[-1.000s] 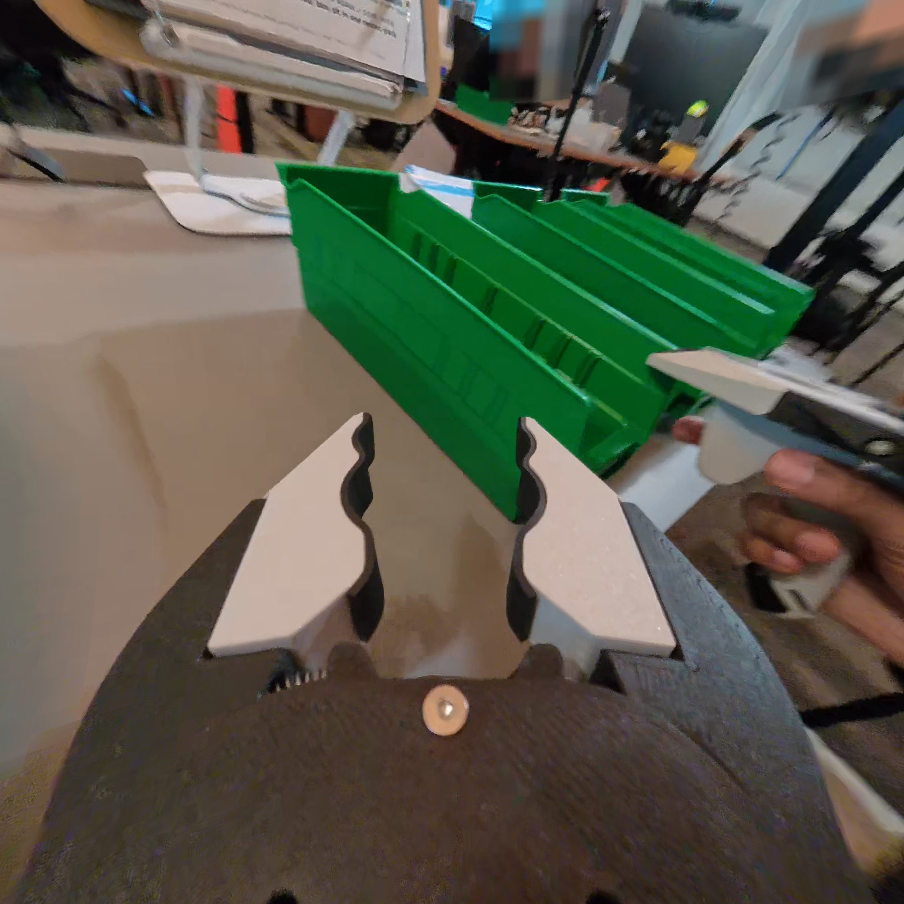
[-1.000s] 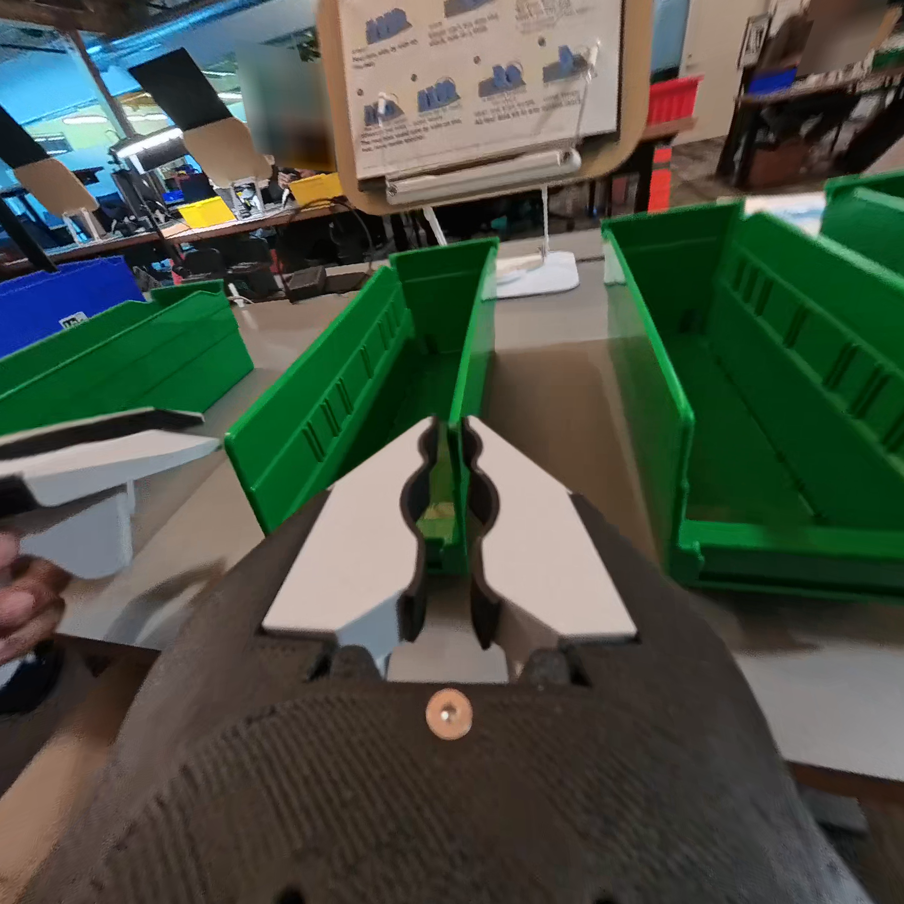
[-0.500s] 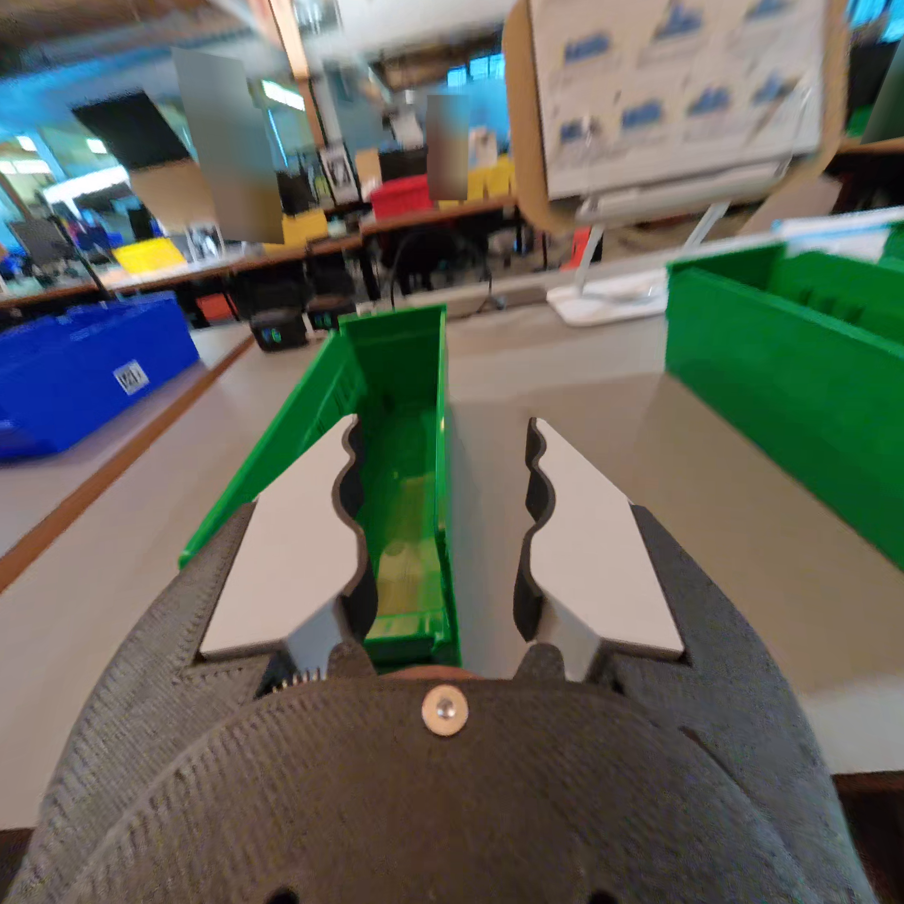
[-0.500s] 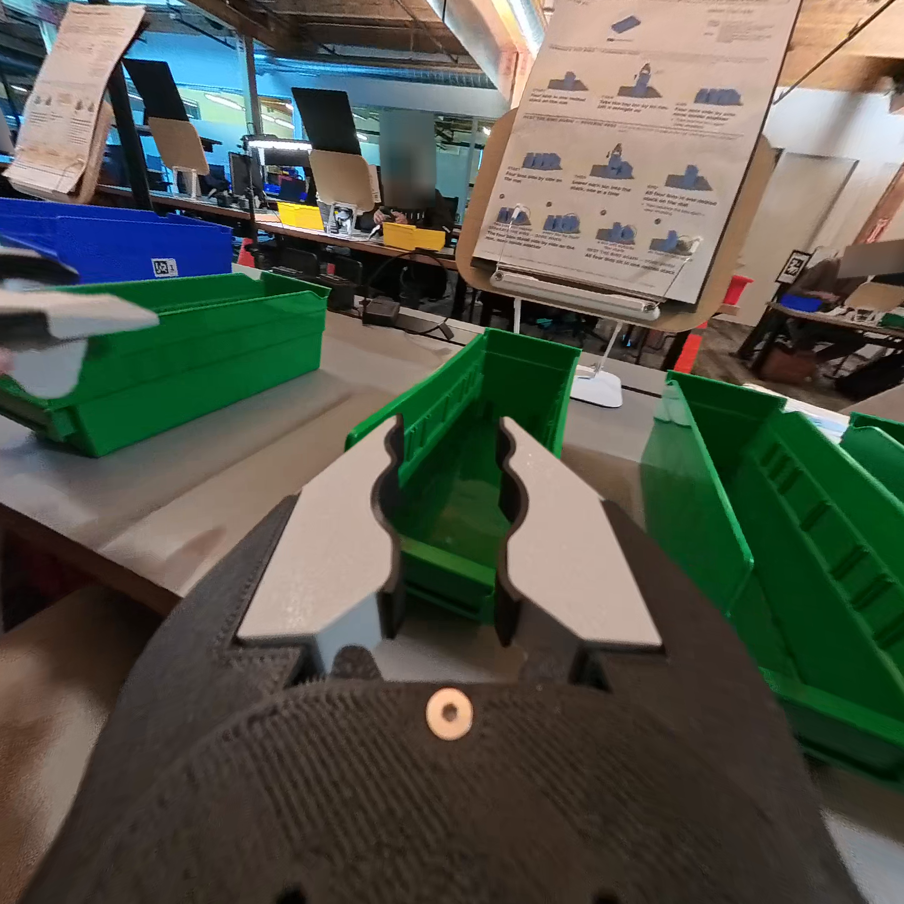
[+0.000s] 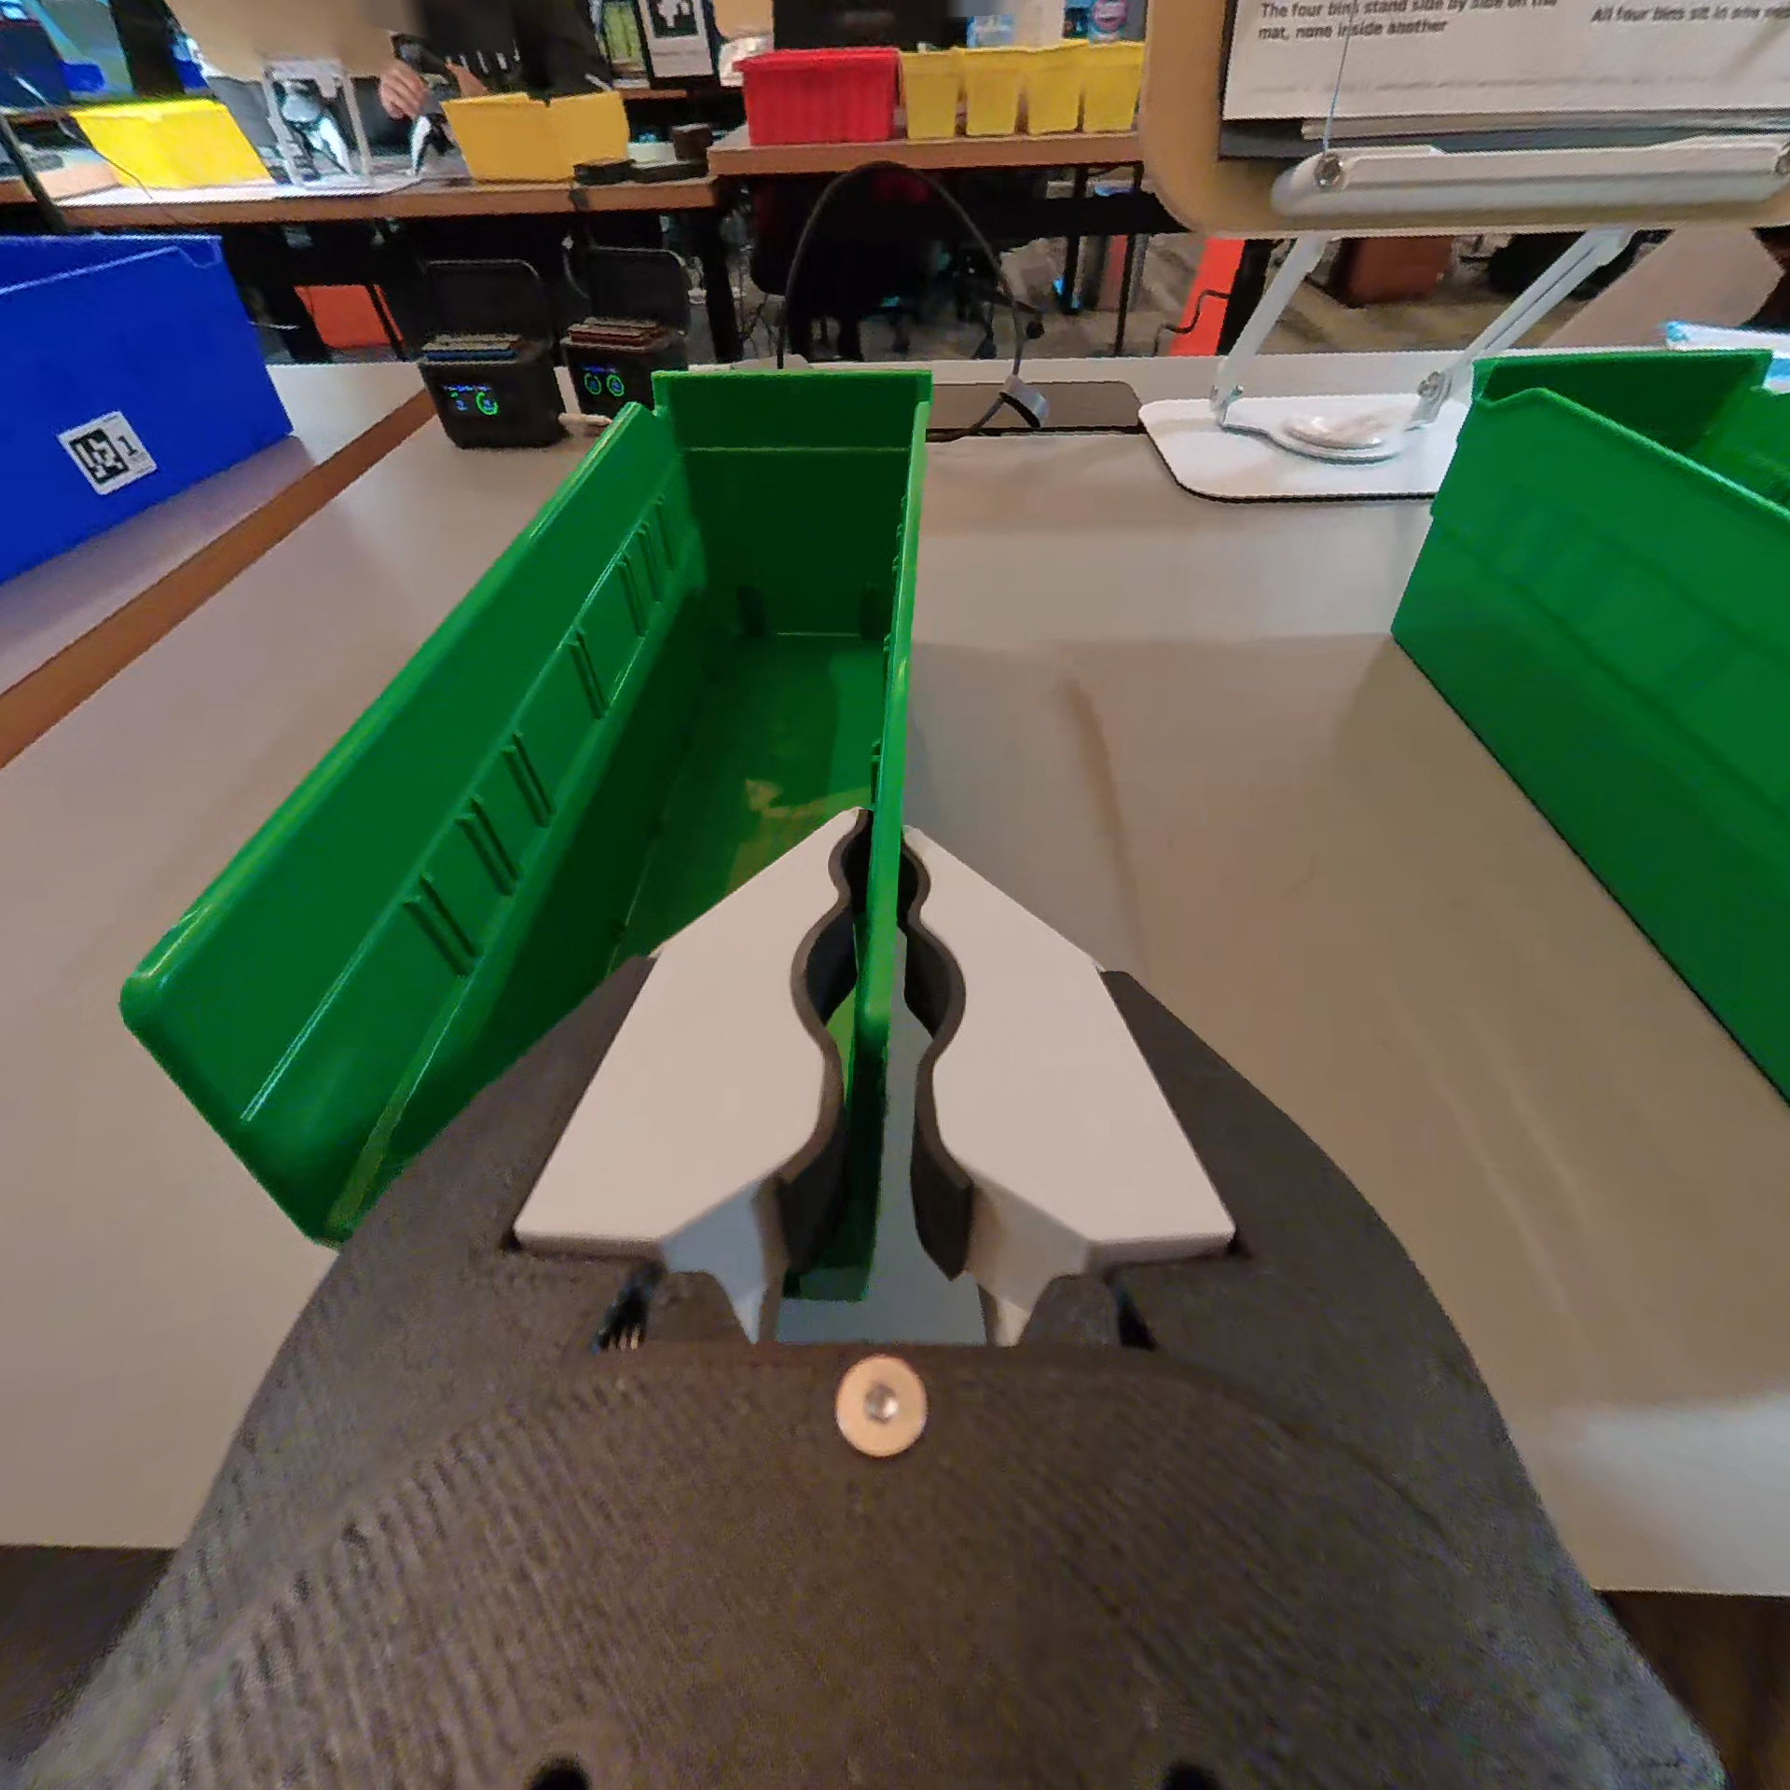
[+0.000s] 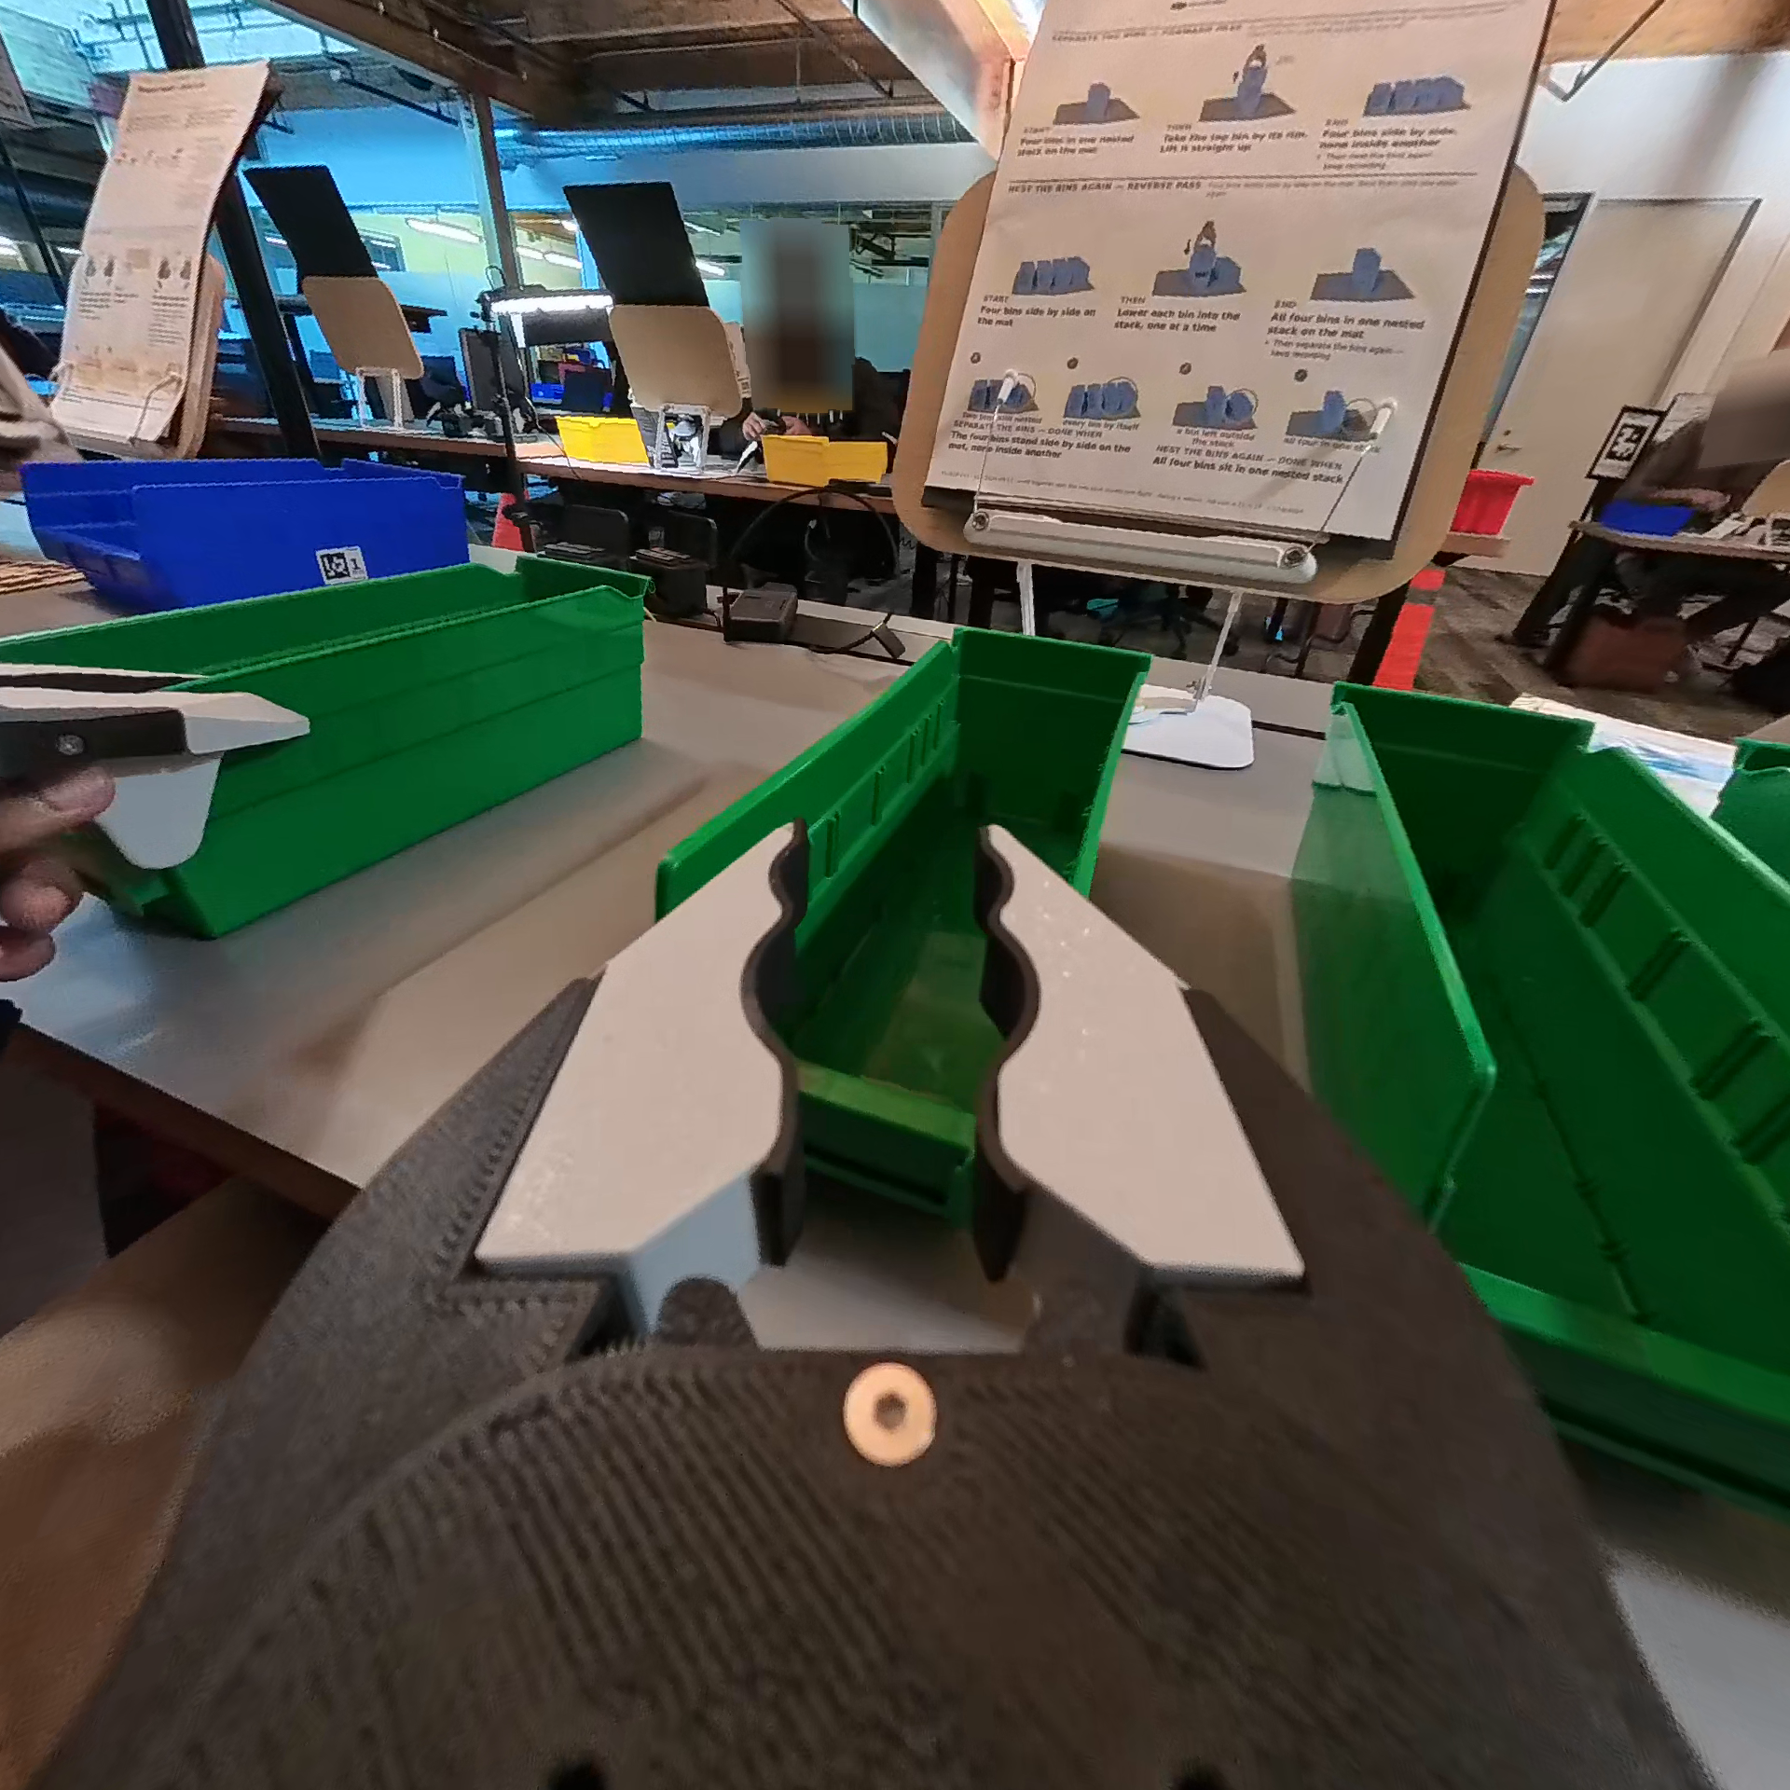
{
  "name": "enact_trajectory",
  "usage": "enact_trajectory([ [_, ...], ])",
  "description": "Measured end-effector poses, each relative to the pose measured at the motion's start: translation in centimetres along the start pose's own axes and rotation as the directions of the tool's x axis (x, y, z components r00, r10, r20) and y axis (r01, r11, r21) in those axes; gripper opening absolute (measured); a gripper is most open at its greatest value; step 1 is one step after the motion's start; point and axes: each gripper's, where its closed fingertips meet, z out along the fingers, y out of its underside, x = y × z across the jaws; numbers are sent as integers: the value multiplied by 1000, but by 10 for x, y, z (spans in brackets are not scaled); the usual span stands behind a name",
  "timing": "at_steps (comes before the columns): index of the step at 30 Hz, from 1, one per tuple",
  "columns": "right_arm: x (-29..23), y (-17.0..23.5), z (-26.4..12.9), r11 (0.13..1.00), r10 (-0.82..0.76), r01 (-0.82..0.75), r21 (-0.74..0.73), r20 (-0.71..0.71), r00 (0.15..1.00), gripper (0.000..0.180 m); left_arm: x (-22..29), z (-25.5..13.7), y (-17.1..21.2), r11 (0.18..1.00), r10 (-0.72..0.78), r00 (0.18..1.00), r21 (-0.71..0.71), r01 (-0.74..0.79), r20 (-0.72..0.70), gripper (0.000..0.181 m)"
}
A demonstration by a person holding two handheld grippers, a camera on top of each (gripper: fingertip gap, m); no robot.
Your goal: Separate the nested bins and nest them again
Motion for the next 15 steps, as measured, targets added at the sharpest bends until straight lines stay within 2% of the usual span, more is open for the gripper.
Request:
enact_trajectory([
  [9,-1,0,1,999,-40,40,6,-14,999,34,8,11,-3,1000,8,1000,24,-7,-3,1],
  [15,6,-3,0,998,-53,54,11,-51,997,36,14,9,-4,995,96,995,37,-96,2,3],
])
